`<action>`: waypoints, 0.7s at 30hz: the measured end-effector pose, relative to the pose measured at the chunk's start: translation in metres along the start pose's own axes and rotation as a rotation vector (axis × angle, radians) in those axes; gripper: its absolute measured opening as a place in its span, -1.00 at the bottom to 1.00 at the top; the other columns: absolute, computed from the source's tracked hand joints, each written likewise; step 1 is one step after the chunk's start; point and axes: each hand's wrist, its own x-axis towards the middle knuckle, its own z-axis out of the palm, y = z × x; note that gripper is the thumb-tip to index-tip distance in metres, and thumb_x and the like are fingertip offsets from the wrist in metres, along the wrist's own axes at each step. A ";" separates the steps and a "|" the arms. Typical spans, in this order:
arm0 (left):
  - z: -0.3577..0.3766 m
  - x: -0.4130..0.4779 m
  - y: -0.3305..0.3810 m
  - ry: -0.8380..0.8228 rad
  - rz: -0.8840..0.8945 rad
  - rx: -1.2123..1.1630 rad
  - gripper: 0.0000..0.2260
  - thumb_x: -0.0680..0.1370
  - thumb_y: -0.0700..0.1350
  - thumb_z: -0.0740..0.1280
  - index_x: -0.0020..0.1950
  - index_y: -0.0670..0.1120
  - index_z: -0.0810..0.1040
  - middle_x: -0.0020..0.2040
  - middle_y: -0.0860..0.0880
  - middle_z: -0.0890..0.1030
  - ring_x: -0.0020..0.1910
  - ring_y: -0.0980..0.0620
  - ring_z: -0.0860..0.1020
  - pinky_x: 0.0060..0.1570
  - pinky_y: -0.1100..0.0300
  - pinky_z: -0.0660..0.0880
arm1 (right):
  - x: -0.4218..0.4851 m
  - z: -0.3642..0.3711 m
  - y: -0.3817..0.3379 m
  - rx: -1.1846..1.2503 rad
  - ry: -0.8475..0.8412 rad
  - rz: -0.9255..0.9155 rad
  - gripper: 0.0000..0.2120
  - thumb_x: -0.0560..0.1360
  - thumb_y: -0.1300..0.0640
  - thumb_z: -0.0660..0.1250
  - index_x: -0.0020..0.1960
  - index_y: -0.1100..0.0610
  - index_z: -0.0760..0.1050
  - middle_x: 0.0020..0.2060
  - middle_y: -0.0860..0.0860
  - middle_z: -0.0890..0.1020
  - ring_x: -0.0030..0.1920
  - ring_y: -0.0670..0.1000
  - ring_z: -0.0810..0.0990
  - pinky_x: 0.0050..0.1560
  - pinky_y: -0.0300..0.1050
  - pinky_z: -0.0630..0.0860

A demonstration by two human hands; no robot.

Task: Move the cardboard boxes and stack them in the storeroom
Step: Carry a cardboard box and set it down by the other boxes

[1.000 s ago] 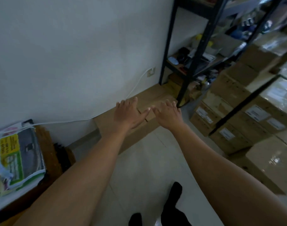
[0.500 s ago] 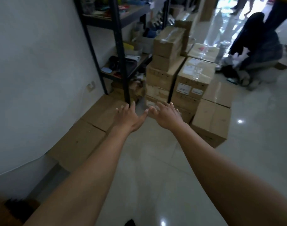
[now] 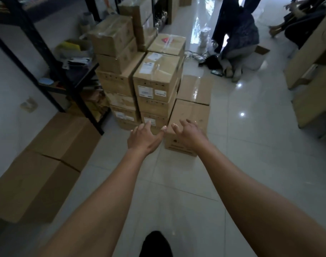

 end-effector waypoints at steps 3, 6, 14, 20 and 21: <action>0.025 0.032 0.034 -0.029 0.009 0.002 -0.27 0.51 0.40 0.06 0.53 -0.03 0.25 0.49 -0.11 0.32 0.45 -0.14 0.29 0.35 -0.08 0.30 | 0.030 -0.016 0.041 0.004 -0.012 0.043 -0.42 0.62 -0.22 -0.03 0.51 0.10 0.20 0.51 0.12 0.21 0.52 0.16 0.09 0.42 0.13 0.15; 0.049 0.072 0.072 -0.071 0.010 -0.007 -0.28 0.52 0.39 0.07 0.54 -0.02 0.22 0.50 -0.11 0.30 0.47 -0.14 0.26 0.35 -0.07 0.27 | 0.067 -0.034 0.077 0.017 -0.020 0.063 -0.41 0.62 -0.21 -0.03 0.53 0.10 0.16 0.51 0.12 0.19 0.52 0.16 0.09 0.43 0.12 0.14; 0.093 0.183 0.161 -0.144 -0.037 -0.040 -0.30 0.53 0.36 0.09 0.52 -0.06 0.26 0.46 -0.14 0.36 0.43 -0.15 0.31 0.31 -0.04 0.30 | 0.187 -0.078 0.159 0.039 -0.084 0.096 -0.41 0.62 -0.21 -0.02 0.52 0.10 0.18 0.51 0.12 0.20 0.52 0.13 0.10 0.46 0.12 0.16; 0.134 0.254 0.197 -0.143 -0.212 -0.089 -0.28 0.52 0.38 0.10 0.53 -0.04 0.24 0.48 -0.14 0.33 0.45 -0.16 0.29 0.35 -0.06 0.26 | 0.286 -0.101 0.204 0.035 -0.142 -0.001 -0.42 0.62 -0.20 -0.02 0.52 0.11 0.19 0.51 0.12 0.22 0.51 0.12 0.14 0.45 0.07 0.15; 0.142 0.265 0.202 -0.137 -0.246 -0.100 -0.28 0.52 0.38 0.09 0.54 -0.05 0.23 0.49 -0.14 0.32 0.45 -0.16 0.28 0.36 -0.05 0.25 | 0.302 -0.103 0.212 0.029 -0.152 -0.020 -0.42 0.62 -0.20 -0.02 0.52 0.10 0.19 0.51 0.11 0.22 0.51 0.12 0.14 0.45 0.07 0.15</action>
